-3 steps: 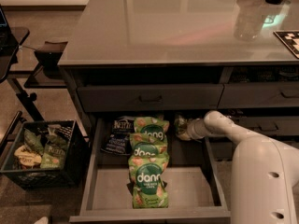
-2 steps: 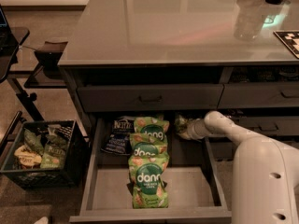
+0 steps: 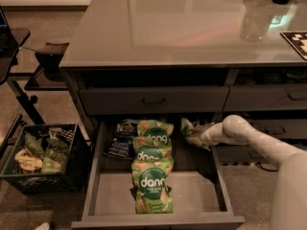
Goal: Pick green jalapeno chip bag from middle drawer and place on counter
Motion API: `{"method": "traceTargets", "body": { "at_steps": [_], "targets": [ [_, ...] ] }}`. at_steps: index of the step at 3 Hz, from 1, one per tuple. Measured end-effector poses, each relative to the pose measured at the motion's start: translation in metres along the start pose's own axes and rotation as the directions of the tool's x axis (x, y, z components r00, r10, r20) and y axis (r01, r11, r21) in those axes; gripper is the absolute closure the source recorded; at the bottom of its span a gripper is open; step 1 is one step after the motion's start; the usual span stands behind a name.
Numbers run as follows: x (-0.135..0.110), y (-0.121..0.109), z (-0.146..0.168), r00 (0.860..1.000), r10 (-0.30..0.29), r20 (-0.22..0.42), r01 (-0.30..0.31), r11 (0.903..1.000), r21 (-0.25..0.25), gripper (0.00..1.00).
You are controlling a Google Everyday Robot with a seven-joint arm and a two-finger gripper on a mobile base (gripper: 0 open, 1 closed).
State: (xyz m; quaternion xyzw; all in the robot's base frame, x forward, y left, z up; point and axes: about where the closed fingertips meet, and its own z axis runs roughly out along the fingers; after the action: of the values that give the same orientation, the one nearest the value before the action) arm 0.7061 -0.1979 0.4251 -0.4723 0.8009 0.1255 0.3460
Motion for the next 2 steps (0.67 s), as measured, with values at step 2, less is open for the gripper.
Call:
{"method": "traceTargets", "body": {
  "at_steps": [2],
  "targets": [
    [-0.044, 0.023, -0.076, 0.993, -0.054, 0.108, 0.056, 0.9982, -0.020, 1.00]
  ]
}}
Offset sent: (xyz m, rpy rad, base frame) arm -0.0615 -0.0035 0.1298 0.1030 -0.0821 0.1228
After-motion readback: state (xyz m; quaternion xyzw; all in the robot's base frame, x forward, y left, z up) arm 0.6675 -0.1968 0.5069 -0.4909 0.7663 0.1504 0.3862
